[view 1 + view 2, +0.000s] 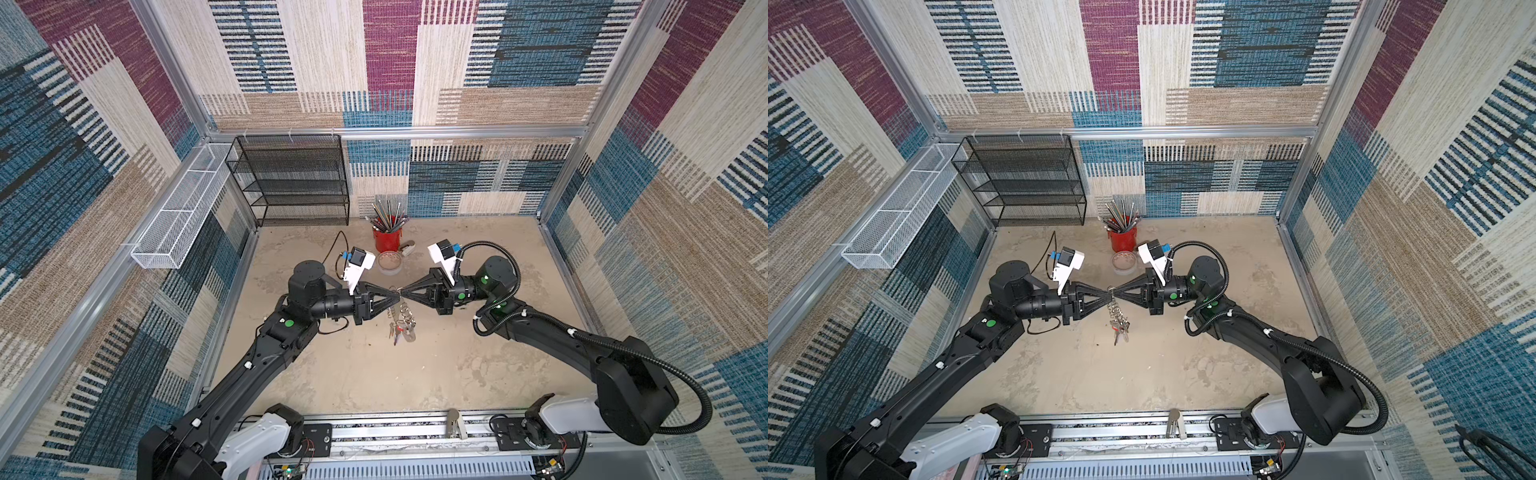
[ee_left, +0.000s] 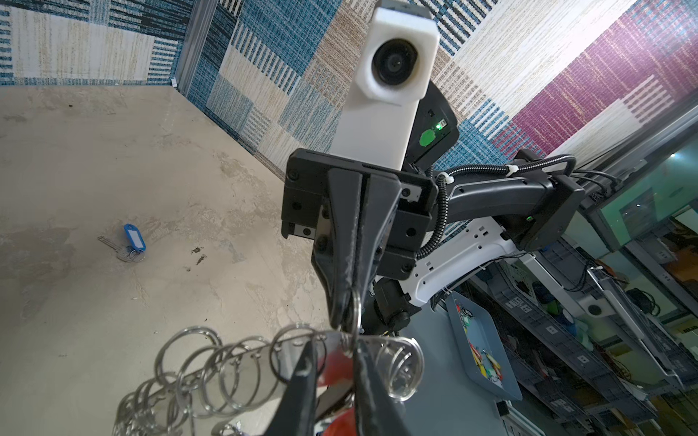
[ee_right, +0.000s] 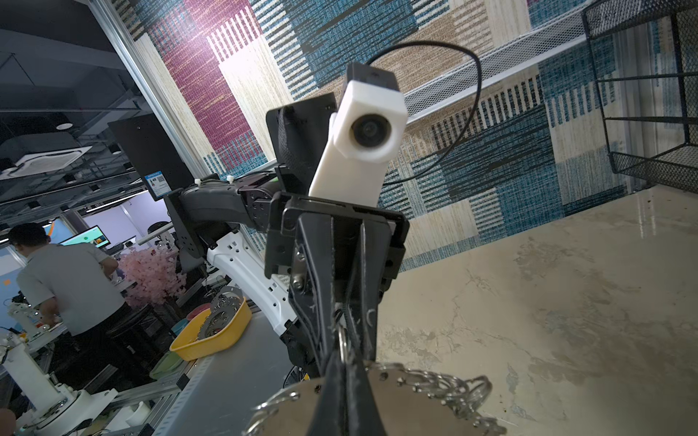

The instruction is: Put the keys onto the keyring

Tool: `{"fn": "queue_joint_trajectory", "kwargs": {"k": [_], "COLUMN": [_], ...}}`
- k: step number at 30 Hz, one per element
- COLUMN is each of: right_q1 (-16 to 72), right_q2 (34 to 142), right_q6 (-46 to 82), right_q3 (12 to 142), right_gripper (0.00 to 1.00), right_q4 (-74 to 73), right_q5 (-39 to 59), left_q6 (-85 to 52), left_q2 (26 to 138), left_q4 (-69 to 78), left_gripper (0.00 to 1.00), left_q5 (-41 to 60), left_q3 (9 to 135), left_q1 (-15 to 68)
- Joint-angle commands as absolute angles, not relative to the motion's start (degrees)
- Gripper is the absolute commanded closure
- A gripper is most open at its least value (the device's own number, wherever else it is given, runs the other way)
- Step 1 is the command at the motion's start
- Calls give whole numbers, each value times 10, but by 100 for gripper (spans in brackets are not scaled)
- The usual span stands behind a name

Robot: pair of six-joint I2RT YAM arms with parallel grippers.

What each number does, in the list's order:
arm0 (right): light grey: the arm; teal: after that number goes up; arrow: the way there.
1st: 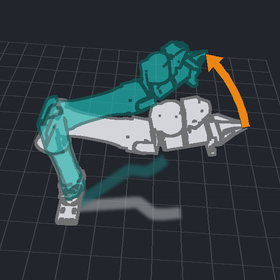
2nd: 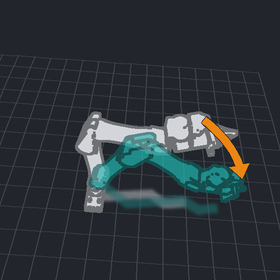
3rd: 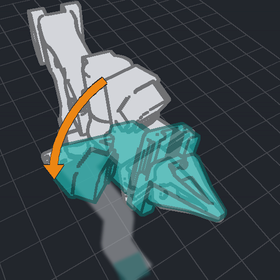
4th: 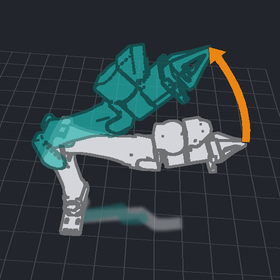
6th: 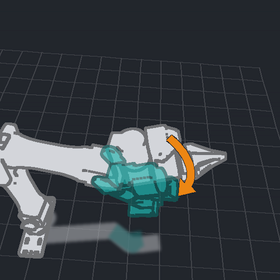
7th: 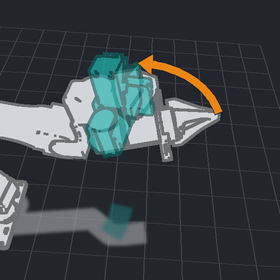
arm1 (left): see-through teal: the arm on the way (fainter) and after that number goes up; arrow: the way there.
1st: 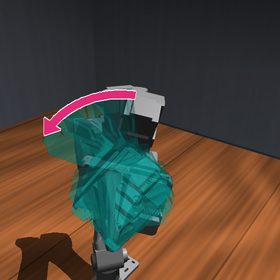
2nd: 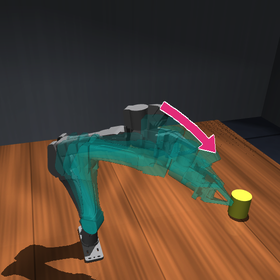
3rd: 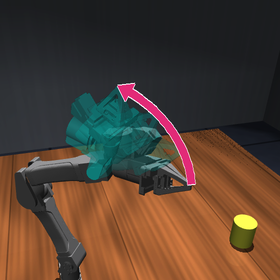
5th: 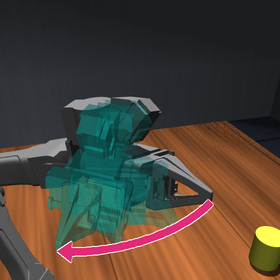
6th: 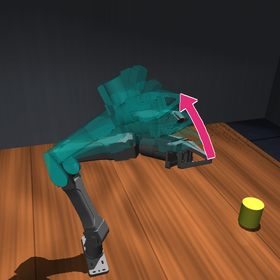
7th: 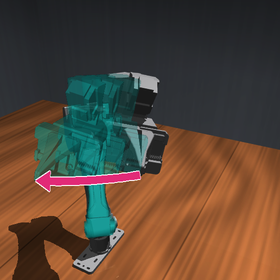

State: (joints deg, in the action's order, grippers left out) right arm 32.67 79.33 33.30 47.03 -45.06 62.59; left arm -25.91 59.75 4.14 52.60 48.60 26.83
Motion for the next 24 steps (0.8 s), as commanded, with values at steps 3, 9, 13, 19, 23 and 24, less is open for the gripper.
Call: {"fn": "queue_joint_trajectory", "kwargs": {"k": [3, 9, 13, 19, 23, 24], "right_q1": [329, 332, 333, 333, 333, 333], "right_q2": [795, 795, 795, 792, 790, 789], "right_q6": [320, 290, 281, 261, 249, 248], "right_q3": [476, 485, 485, 494, 505, 507], "right_gripper": [100, 100, 100, 100, 94, 88], "right_q4": [-447, -409, -397, -371, -351, -347], "right_q5": [627, 622, 620, 618, 621, 621], "left_q6": [-271, -269, -268, -233, -197, -188], "left_q2": [603, 609, 609, 609, 606, 605], "left_q4": [63, 50, 38, -44, -108, -122], "left_gripper": [85, 94, 100, 100, 100, 100], "left_q5": [518, 506, 493, 469, 451, 449], "left_q3": [493, 499, 501, 535, 560, 567], "left_q1": [273, 275, 275, 275, 275, 276]}}
